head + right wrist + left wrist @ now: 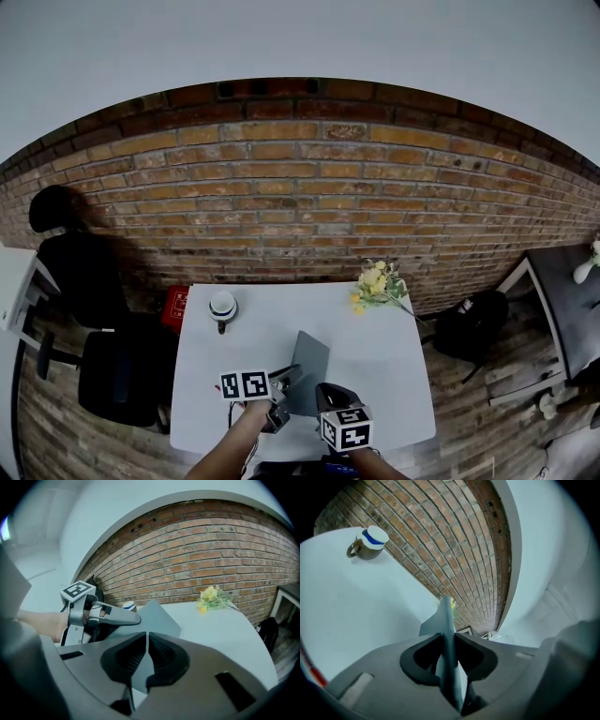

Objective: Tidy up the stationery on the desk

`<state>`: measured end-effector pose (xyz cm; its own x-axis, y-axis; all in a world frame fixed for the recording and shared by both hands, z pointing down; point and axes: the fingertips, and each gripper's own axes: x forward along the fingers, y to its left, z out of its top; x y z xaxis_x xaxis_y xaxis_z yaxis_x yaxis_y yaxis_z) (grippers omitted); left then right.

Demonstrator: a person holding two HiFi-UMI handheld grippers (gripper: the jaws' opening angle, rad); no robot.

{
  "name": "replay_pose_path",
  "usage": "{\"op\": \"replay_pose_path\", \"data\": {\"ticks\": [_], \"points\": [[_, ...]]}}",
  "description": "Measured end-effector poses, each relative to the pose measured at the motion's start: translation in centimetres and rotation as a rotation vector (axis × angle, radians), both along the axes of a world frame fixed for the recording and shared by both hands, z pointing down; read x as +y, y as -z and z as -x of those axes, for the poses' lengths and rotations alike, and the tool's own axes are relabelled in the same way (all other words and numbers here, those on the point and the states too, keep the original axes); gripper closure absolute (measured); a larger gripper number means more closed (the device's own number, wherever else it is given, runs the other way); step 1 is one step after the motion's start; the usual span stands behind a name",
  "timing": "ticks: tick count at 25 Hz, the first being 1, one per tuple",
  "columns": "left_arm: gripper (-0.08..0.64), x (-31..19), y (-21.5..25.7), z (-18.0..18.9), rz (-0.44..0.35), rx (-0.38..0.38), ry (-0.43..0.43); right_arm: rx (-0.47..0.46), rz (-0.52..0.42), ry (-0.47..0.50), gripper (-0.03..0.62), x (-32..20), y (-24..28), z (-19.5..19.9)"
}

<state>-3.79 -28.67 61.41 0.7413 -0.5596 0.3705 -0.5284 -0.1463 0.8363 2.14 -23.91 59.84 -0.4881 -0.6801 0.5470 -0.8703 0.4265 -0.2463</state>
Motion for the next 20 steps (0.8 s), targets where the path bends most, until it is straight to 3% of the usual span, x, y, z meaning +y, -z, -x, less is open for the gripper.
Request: {"op": "replay_pose_path", "data": {"ticks": [5,7,15,20], "points": [[0.466,-1.5,-0.7,-1.8,0.022,0.221,0.073,-0.003,-0.005,-0.052,0.568,-1.5,0.1,-3.0],[0.466,-1.7,-1.7,-1.6,0.037,0.261,0.112,0.004,-0.003,-0.063,0.568,-2.0,0.0,-3.7],[0.467,-1.7,-4.7,1.9,0.05,0.202,0.18,0.024,0.012,-0.065,0.569,-3.4,-1.5,-4.2],[0.486,-1.2,-7.3,4.0,0.086,0.11,0.207,0.03,0.029,-0.051,0.571,-3.7,-2.6,-3.8]]}}
